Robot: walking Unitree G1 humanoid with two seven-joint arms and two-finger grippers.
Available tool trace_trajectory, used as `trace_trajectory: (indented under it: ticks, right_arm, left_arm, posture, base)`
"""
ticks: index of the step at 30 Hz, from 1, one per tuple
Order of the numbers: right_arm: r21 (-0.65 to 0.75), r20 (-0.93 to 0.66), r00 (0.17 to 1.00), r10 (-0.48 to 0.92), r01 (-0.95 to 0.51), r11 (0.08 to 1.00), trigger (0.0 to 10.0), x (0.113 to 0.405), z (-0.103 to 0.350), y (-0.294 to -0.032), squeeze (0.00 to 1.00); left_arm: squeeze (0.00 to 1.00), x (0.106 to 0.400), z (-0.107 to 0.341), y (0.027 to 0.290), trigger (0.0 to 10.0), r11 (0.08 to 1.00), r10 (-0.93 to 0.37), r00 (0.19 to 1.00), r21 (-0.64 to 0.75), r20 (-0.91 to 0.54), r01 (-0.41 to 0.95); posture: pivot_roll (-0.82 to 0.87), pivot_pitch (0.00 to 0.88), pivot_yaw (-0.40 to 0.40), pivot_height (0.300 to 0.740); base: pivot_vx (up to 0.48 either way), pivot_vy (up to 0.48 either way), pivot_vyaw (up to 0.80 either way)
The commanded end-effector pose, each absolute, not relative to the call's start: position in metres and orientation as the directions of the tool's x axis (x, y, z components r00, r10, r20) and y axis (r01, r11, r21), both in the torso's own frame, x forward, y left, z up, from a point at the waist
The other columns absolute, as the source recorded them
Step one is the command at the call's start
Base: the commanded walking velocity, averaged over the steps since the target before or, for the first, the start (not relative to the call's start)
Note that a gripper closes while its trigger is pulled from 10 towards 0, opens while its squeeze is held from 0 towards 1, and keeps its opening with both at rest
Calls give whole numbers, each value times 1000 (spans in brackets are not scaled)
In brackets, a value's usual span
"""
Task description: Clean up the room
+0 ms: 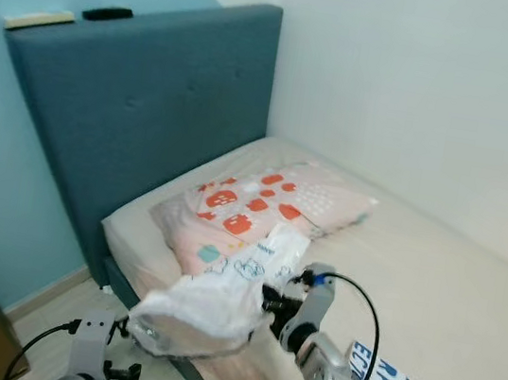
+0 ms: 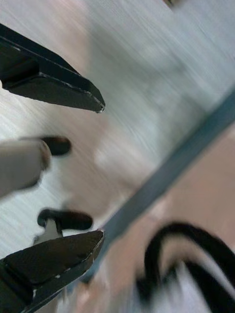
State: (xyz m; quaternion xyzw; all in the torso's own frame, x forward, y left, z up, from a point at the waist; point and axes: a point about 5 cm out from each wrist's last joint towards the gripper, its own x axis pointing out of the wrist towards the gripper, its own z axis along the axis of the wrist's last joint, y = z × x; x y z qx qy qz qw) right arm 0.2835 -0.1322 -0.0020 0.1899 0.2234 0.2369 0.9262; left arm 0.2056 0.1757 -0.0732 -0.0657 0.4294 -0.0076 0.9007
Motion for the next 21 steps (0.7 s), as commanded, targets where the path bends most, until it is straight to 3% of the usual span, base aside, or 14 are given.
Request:
trace_trajectory:
  ticks: [1,8,13,21]
  right_arm:
    - [453,-317,762,565,-402,796,10000,282,-2,-123,0]
    - [454,-256,758,600,-454,767,10000,285,4,-116,0]
    - [466,-70,788,611,-516,719,10000,304,34,-111,0]
    - [418,118,762,637,-620,664,10000,327,77,-100,0]
  left_arm:
    - [0,198,-78,175,10000,993,-76,602,-115,-795,-27]
    - [0,195,-79,174,10000,993,-80,595,-113,-800,-19]
    - [0,194,-80,174,10000,994,-84,591,-112,-802,-10]
    - [0,194,-80,174,10000,994,-83,591,-109,-802,-8]
  posture:
    - [61,0,-44,735]
    - [64,0,-42,735]
    - [64,0,-37,735]
    - [72,0,-39,735]
  base:
    - [0,0,800]
    - [0,0,800]
    - [0,0,800]
    - [0,0,800]
